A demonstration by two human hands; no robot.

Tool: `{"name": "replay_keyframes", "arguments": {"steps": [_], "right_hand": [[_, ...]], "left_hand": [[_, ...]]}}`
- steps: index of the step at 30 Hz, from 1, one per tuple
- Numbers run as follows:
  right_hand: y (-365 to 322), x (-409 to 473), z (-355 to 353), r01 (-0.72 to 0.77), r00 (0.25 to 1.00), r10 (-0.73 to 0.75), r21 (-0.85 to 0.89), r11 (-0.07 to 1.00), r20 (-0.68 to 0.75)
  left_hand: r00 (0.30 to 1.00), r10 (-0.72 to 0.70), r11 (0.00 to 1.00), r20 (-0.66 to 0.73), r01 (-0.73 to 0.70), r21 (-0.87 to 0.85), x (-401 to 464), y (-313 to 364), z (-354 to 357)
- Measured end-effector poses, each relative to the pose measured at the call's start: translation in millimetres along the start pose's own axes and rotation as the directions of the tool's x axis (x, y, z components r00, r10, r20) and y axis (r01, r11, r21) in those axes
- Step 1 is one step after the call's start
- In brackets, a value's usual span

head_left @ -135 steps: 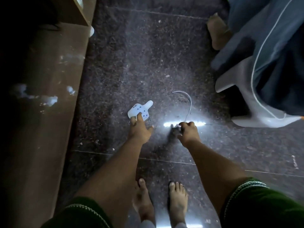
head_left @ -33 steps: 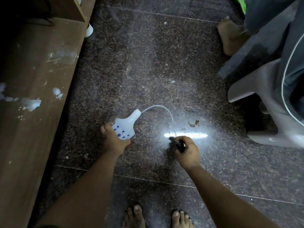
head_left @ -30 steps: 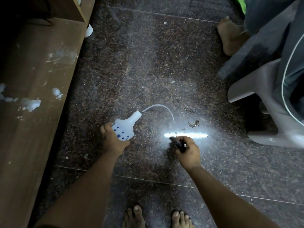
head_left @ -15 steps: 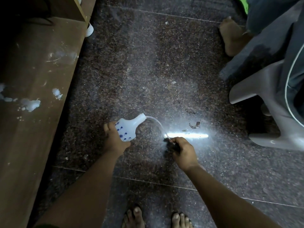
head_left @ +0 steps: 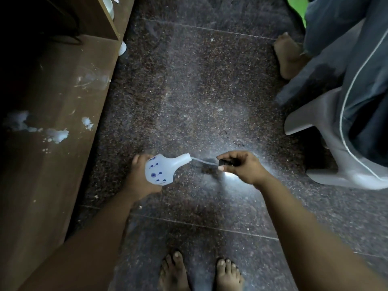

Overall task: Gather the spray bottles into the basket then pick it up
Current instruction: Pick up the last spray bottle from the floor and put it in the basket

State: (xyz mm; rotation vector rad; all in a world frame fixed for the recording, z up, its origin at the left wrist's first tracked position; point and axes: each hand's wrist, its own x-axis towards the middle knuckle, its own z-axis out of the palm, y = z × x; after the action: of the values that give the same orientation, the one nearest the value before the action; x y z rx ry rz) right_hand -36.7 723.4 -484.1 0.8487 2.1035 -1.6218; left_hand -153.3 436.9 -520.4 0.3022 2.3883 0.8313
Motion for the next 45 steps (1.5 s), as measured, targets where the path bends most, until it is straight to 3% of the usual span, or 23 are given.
{"name": "replay_keyframes", "arguments": {"steps": [3,7,12,18,21,24,26,29,31,34,36,37,39,45], "right_hand": [[-29,-18,-7,-0.019,1.000,0.019,0.083,0.996,0.006],[-75,-44,-3,0.037,0.996,-0.027,-0.122,0.992,0.084],[-116,-80,1,0.051,0.991,-0.043,-0.065,0.997,0.123],[-145,-113,-10,0.153,0.965,-0.109,-0.171,0.973,0.239],[-165,-129,-13,0.131,0.976,-0.116,-0.066,0.989,0.186],[-194,-144,-25,0.053,0.972,-0.059,0.031,0.998,0.226],[-215,-147,-33,-0.004,0.967,0.011,-0.028,1.000,0.254],[-242,-138,-39,-0.129,0.934,0.225,-0.325,0.937,0.279],[-255,-135,-39,-0.260,0.880,0.383,-0.391,0.883,0.279],[-264,-138,-41,-0.460,0.795,0.497,-0.188,0.868,0.347],[-263,-143,-45,-0.562,0.766,0.467,0.108,0.820,0.441],[-262,-144,-48,-0.595,0.771,0.416,0.315,0.739,0.481],[-259,-148,-51,-0.570,0.812,0.277,0.596,0.565,0.514],[-245,-153,-44,-0.440,0.870,-0.090,0.847,0.299,0.484]], "left_hand": [[0.999,-0.011,1.000,0.039,0.012,-0.027,-27,18,-27],[0.994,0.035,0.998,0.106,-0.029,-0.057,-63,53,-49],[0.993,0.002,0.979,0.120,0.023,-0.202,-105,89,-67],[0.981,-0.031,0.971,0.193,0.076,-0.225,-141,117,-105],[0.963,-0.082,0.862,0.256,0.197,-0.467,-156,131,-121],[0.933,-0.093,0.729,0.347,0.302,-0.615,-170,142,-132],[0.938,-0.074,0.706,0.337,0.288,-0.646,-179,147,-133],[0.976,-0.037,0.786,0.215,0.161,-0.597,-188,157,-132],[0.990,-0.029,0.837,0.137,0.099,-0.538,-190,160,-132],[0.992,-0.040,0.834,0.121,0.100,-0.542,-192,165,-137],[0.995,-0.059,0.843,0.079,0.092,-0.530,-192,168,-142],[0.996,-0.071,0.845,0.046,0.085,-0.529,-192,170,-145],[0.997,-0.080,0.835,0.007,0.071,-0.546,-188,174,-150],[0.988,-0.134,0.782,0.070,0.149,-0.605,-172,186,-157]]}}
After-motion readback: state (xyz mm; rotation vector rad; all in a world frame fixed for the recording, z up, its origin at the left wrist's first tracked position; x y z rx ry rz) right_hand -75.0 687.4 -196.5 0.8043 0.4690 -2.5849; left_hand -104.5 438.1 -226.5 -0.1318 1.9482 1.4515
